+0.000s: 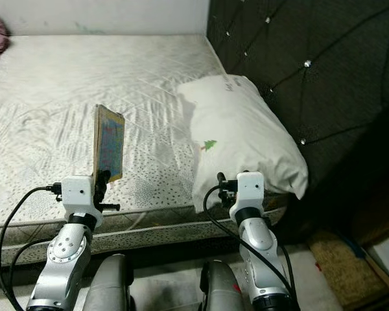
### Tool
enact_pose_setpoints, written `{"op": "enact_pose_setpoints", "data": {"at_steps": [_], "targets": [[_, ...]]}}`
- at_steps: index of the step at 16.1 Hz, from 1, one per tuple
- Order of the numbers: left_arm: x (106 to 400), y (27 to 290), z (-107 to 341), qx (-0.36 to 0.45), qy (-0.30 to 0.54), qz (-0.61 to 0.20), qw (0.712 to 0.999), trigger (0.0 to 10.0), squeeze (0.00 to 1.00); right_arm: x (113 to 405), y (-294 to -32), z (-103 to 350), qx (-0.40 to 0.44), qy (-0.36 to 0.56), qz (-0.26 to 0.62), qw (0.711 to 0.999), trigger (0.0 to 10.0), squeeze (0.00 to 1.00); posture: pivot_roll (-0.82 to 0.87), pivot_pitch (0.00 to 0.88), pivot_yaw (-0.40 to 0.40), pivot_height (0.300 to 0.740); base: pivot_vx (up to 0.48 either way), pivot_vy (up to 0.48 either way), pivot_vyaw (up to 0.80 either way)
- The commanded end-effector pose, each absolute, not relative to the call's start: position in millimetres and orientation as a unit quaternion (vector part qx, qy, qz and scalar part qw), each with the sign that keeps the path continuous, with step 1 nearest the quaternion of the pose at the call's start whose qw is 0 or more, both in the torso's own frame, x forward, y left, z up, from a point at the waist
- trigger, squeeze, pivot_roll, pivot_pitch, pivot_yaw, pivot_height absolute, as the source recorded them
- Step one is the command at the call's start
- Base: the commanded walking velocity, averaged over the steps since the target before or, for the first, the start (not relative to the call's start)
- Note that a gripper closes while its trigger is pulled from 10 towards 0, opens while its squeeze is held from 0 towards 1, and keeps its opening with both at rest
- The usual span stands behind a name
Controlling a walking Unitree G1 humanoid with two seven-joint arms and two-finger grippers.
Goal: Clean up the room
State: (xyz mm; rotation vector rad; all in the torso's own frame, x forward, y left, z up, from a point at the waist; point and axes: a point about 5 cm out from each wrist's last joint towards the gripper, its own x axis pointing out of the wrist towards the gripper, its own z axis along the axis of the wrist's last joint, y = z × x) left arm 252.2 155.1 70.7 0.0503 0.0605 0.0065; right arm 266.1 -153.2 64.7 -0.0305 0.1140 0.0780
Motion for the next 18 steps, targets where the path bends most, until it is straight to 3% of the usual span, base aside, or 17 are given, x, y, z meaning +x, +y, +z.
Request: {"op": "enact_pose_setpoints", "data": {"at_steps": [1, 4, 6, 18], "targets": [[256.9, 156.4, 80.8, 0.025, 0.009, 0.009, 1.0, 10.0, 0.0, 266.9, -154.0, 65.3, -0.016, 0.058, 0.04, 0.997, 10.0, 0.0, -0.02, 0.028, -0.031, 0.6, 0.0, 0.0, 0.0], [256.9, 156.2, 81.1, 0.022, 0.008, 0.011, 1.0, 10.0, 0.0, 266.9, -153.5, 65.6, -0.012, 0.057, 0.043, 0.997, 10.0, 0.0, -0.02, 0.03, -0.031, 0.571, 0.0, 0.0, 0.0], [257.7, 157.4, 80.4, -0.008, 0.016, 0.03, 0.999, 10.0, 0.0, 266.9, -154.0, 65.2, -0.008, 0.059, 0.043, 0.997, 10.0, 0.0, -0.01, 0.029, -0.031, 0.571, 0.0, 0.0, 0.0], [257.2, 157.3, 83.6, -0.014, 0.006, 0.01, 1.0, 10.0, 0.0, 269.4, -153.8, 64.9, -0.006, 0.062, 0.052, 0.997, 10.0, 0.0, -0.01, 0.031, -0.036, 0.571, 0.046, 0.0, 0.0]]}}
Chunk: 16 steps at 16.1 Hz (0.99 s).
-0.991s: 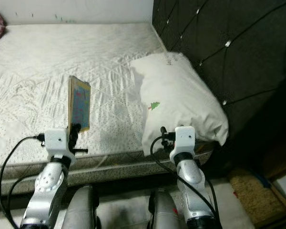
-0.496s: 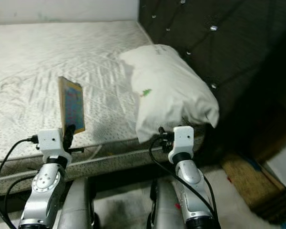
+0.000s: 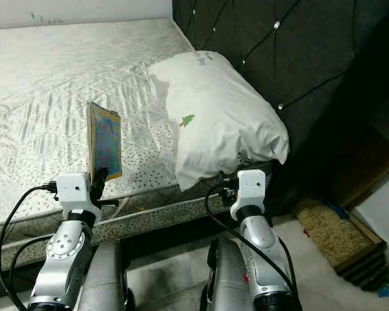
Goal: Clean up the room
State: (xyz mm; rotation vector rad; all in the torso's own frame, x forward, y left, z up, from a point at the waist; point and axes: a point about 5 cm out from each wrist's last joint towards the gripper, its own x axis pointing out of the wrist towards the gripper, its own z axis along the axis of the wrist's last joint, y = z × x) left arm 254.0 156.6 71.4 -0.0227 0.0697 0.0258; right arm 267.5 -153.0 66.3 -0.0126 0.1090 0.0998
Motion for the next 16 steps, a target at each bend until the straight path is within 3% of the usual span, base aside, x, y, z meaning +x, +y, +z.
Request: {"op": "enact_pose_setpoints", "data": {"at_steps": [1, 11, 14, 16], "targets": [[258.3, 156.8, 83.9, -0.014, 0.006, 0.009, 1.0, 10.0, 0.0, 269.8, -152.5, 65.9, -0.006, 0.058, 0.058, 0.997, 10.0, 0.0, -0.01, 0.034, -0.036, 0.571, 0.292, 0.0, 0.0], [259.7, 153.0, 84.0, -0.022, 0.004, 0.0, 1.0, 10.0, 0.0, 269.4, -151.5, 66.6, -0.003, 0.057, 0.065, 0.996, 10.0, 0.0, -0.02, 0.039, -0.034, 0.571, 0.321, 0.0, 0.0], [260.8, 151.7, 83.3, -0.019, 0.007, -0.004, 1.0, 10.0, 0.0, 269.2, -151.2, 66.7, -0.005, 0.058, 0.066, 0.996, 10.0, 0.0, -0.02, 0.041, -0.033, 0.571, 0.364, 0.0, 0.65], [262.2, 149.2, 83.2, -0.028, 0.009, -0.005, 1.0, 10.0, 0.0, 268.8, -151.8, 66.5, 0.003, 0.057, 0.062, 0.996, 10.0, 0.0, -0.02, 0.042, -0.033, 0.571, 0.341, 0.0, 0.0]]}}
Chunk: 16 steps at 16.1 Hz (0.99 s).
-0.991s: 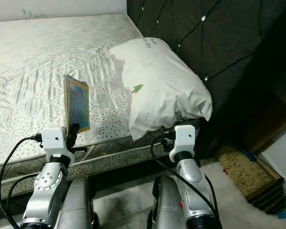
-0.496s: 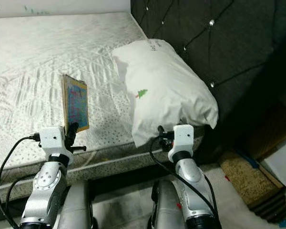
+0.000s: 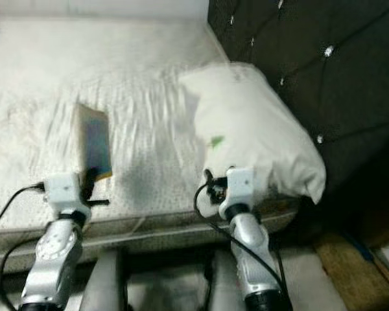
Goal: Clean up the room
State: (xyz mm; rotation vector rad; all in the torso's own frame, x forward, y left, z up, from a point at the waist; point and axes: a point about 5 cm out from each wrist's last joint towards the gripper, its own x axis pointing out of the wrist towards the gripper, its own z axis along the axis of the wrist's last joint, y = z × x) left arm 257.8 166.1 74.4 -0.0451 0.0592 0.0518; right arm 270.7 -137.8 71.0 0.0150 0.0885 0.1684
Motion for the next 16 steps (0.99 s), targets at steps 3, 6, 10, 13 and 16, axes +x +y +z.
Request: {"op": "enact_pose_setpoints", "data": {"at_steps": [3, 6, 10, 13, 16], "targets": [[263.7, 145.8, 81.3, -0.042, 0.021, -0.009, 0.999, 10.0, 0.0, 268.7, -151.6, 66.4, 0.002, 0.058, 0.062, 0.996, 10.0, 0.0, -0.02, 0.042, -0.031, 0.571, 0.0, 0.0, 0.0], [268.7, 141.1, 69.4, -0.098, 0.074, -0.009, 0.992, 10.0, 0.0, 269.2, -150.8, 66.5, 0.006, 0.057, 0.064, 0.996, 10.0, 0.0, -0.02, 0.042, -0.032, 0.561, 0.0, 0.0, 0.0], [287.0, 124.8, 60.8, -0.26, 0.146, -0.008, 0.955, 10.0, 0.0, 269.7, -150.2, 67.2, 0.007, 0.056, 0.064, 0.996, 10.0, 0.0, -0.04, 0.042, -0.032, 0.516, 0.0, 0.0, 0.0], [290.2, 106.5, 60.3, -0.307, 0.183, -0.04, 0.933, 10.0, 0.0, 269.3, -152.1, 69.1, 0.006, 0.052, 0.062, 0.997, 10.0, 0.0, -0.04, 0.044, -0.034, 0.496, 0.0, 0.0, 0.0], [287.1, 92.4, 52.2, -0.313, 0.245, -0.079, 0.914, 10.0, 0.0, 271.2, -149.5, 77.5, 0.003, 0.036, 0.075, 0.997, 10.0, 0.0, -0.04, 0.047, -0.035, 0.496, 0.0, 0.0, 0.0]]}}
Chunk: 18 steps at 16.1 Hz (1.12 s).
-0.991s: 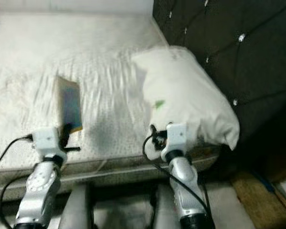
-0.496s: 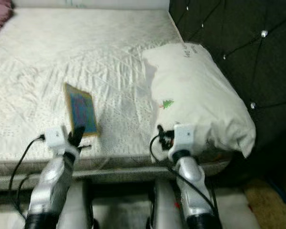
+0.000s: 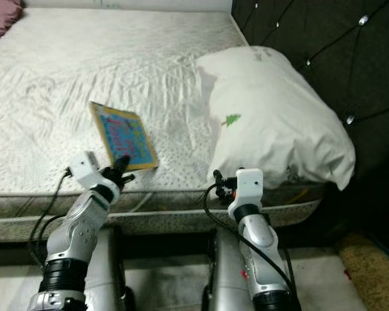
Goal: Clean up the room
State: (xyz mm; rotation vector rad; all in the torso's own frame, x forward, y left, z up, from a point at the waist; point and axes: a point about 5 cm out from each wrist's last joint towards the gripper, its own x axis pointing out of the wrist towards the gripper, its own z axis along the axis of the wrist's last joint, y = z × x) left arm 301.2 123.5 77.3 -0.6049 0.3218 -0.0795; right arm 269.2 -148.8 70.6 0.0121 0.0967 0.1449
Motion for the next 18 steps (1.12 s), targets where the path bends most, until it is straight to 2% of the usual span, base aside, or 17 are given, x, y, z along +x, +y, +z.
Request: {"op": "enact_pose_setpoints", "data": {"at_steps": [1, 3, 7, 11, 13, 18], "targets": [[286.9, 86.6, 51.4, -0.309, 0.271, -0.105, 0.905, 10.0, 0.0, 270.3, -148.3, 81.5, 0.006, 0.033, 0.082, 0.996, 10.0, 0.0, -0.05, 0.059, -0.038, 0.496, 0.0, 0.0, 0.0], [286.4, 80.7, 50.7, -0.291, 0.3, -0.134, 0.899, 10.0, 0.0, 265.4, -152.5, 84.9, -0.003, 0.032, 0.081, 0.996, 10.0, 0.0, -0.05, 0.086, -0.039, 0.496, 0.0, 0.0, 0.0], [295.6, 72.5, 69.1, -0.36, 0.286, -0.185, 0.868, 10.0, 0.0, 240.3, -169.8, 90.5, -0.024, 0.035, 0.071, 0.997, 10.0, 0.0, -0.1, 0.118, -0.036, 0.496, 0.0, 0.0, 0.0], [311.8, 72.1, 81.0, -0.39, 0.298, -0.198, 0.849, 10.0, 0.0, 217.7, -159.7, 108.1, -0.016, 0.056, 0.175, 0.983, 10.0, 0.0, -0.14, 0.142, -0.028, 0.496, 0.0, 0.0, 0.0], [313.1, 65.5, 82.3, -0.379, 0.309, -0.218, 0.845, 10.0, 0.0, 216.8, -164.1, 107.3, -0.039, 0.057, 0.163, 0.984, 10.0, 0.0, -0.15, 0.142, -0.026, 0.496, 0.0, 0.0, 0.0], [303.8, 52.9, 72.7, -0.388, 0.347, -0.223, 0.824, 10.0, 0.0, 220.1, -157.2, 109.4, -0.032, 0.065, 0.166, 0.983, 10.0, 0.0, -0.14, 0.134, -0.023, 0.496, 0.0, 0.0, -0.1]]}}
